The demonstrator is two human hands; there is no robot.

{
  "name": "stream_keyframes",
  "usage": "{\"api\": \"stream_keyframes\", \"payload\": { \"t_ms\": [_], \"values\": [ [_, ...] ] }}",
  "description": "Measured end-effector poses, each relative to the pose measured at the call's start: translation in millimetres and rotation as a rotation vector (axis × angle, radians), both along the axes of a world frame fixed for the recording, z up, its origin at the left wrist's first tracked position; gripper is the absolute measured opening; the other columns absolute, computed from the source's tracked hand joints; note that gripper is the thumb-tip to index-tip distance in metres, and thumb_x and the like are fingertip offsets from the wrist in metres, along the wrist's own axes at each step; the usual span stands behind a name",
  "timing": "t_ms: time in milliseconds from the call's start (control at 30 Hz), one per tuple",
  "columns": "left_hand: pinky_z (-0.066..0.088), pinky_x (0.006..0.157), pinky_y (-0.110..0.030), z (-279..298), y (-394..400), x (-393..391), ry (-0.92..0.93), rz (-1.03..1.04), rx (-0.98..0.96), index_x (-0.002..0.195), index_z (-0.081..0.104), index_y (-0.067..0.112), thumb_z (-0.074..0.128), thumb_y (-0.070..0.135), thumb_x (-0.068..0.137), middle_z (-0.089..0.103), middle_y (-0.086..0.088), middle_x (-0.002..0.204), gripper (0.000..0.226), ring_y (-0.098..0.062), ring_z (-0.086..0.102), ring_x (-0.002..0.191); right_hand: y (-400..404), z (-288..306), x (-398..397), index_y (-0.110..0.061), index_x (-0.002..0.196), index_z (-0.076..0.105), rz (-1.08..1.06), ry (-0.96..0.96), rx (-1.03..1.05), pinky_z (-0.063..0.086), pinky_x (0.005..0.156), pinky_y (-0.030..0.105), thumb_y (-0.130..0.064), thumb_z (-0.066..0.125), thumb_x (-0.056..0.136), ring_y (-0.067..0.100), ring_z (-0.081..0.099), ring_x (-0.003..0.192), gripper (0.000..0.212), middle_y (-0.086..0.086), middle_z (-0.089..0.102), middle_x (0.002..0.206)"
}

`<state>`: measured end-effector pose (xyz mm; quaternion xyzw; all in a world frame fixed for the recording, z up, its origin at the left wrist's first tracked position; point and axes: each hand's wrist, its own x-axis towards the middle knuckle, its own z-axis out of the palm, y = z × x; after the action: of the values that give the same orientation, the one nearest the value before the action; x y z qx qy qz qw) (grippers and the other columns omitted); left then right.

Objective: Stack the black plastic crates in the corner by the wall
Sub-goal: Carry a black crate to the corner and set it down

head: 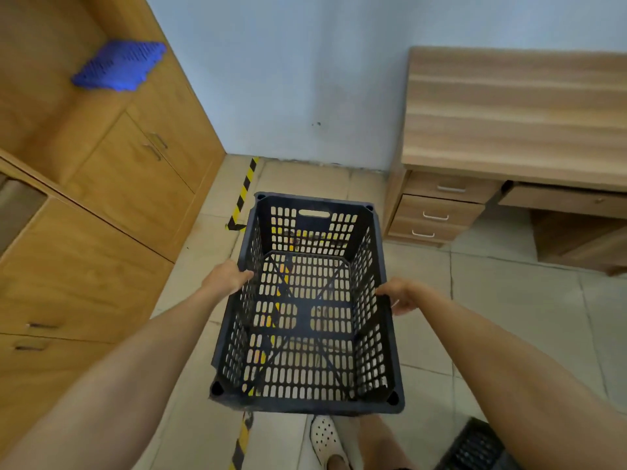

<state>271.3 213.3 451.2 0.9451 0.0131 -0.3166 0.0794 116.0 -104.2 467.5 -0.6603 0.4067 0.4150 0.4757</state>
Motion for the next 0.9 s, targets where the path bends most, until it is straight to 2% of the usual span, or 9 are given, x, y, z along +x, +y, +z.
{"api": "stream_keyframes", "payload": {
  "t_ms": [100,233,300,367,467,600,767,833,900],
  "values": [
    [0.051,0.083,-0.040,17,-19,35,-0.006,-0.024,0.019,0.117,0.059,-0.005,0.052,0.045,0.097,0.066,-0.024,0.115,0.054,-0.037,0.065,0.097,-15,8,31,-0.003,0.118,0.046,0.006,0.018,0.008,0.042,0.028,0.016,-0.020,0.045,0.101,0.019,0.058,0.063,0.024,0.011,0.056,0.080],
    [0.052,0.093,-0.043,45,-46,84,-0.019,-0.039,0.044,0.120,0.058,-0.006,0.047,0.051,0.097,0.064,-0.024,0.121,0.062,-0.039,0.062,0.111,-37,24,80,-0.003,0.098,0.049,-0.013,0.025,0.045,0.043,0.028,0.018,-0.020,0.044,0.102,0.017,0.064,0.038,0.018,0.012,0.057,0.076],
    [0.051,0.095,-0.043,57,-58,109,-0.030,-0.029,0.037,0.117,0.059,-0.007,0.044,0.050,0.099,0.064,-0.025,0.120,0.062,-0.040,0.061,0.114,-45,27,108,-0.001,0.098,0.051,-0.027,0.014,0.056,0.059,0.057,0.020,-0.021,0.043,0.102,0.019,0.073,0.070,0.022,0.015,0.065,0.091],
    [0.052,0.093,-0.042,62,-63,133,-0.050,-0.009,0.020,0.097,0.062,-0.001,0.042,0.053,0.098,0.065,-0.025,0.116,0.058,-0.040,0.062,0.111,-56,20,138,0.003,0.111,0.050,-0.052,0.005,0.060,0.057,0.089,0.034,-0.018,0.046,0.100,0.027,0.068,0.104,0.024,0.017,0.066,0.107],
    [0.052,0.092,-0.045,65,-64,163,-0.071,0.002,0.029,0.077,0.051,0.011,0.038,0.062,0.095,0.068,-0.020,0.110,0.055,-0.038,0.064,0.105,-59,21,177,0.003,0.102,0.051,-0.065,-0.067,0.041,0.058,0.073,0.038,-0.011,0.051,0.098,0.028,0.067,0.084,0.014,0.017,0.064,0.090],
    [0.049,0.096,-0.043,61,-64,209,-0.059,0.050,-0.025,0.117,0.057,-0.001,0.037,0.061,0.096,0.062,-0.019,0.122,0.068,-0.035,0.061,0.110,-57,18,228,0.004,0.106,0.050,-0.115,-0.118,0.047,0.058,0.072,0.037,-0.005,0.052,0.096,0.031,0.067,0.087,0.014,0.018,0.062,0.088],
    [0.049,0.095,-0.042,56,-59,291,-0.032,0.068,-0.057,0.129,0.052,-0.008,0.039,0.056,0.098,0.061,-0.024,0.127,0.072,-0.039,0.059,0.116,-52,11,307,0.007,0.122,0.049,-0.104,-0.104,0.025,0.060,0.074,0.038,-0.005,0.054,0.095,0.032,0.068,0.090,0.030,0.021,0.065,0.105],
    [0.048,0.098,-0.042,56,-58,331,-0.034,0.051,-0.080,0.135,0.048,-0.006,0.041,0.053,0.098,0.058,-0.022,0.131,0.070,-0.037,0.057,0.119,-46,22,342,0.005,0.109,0.050,-0.072,-0.116,0.009,0.055,0.046,0.023,-0.008,0.054,0.096,0.024,0.063,0.072,0.019,0.014,0.062,0.087],
    [0.048,0.100,-0.044,55,-57,372,-0.022,0.016,-0.087,0.136,0.046,-0.006,0.043,0.050,0.098,0.056,-0.024,0.134,0.067,-0.037,0.056,0.121,-42,32,375,-0.003,0.103,0.047,-0.040,-0.120,-0.038,0.045,0.033,0.021,-0.011,0.052,0.098,0.018,0.055,0.063,0.011,0.009,0.054,0.076]
  ]
}}
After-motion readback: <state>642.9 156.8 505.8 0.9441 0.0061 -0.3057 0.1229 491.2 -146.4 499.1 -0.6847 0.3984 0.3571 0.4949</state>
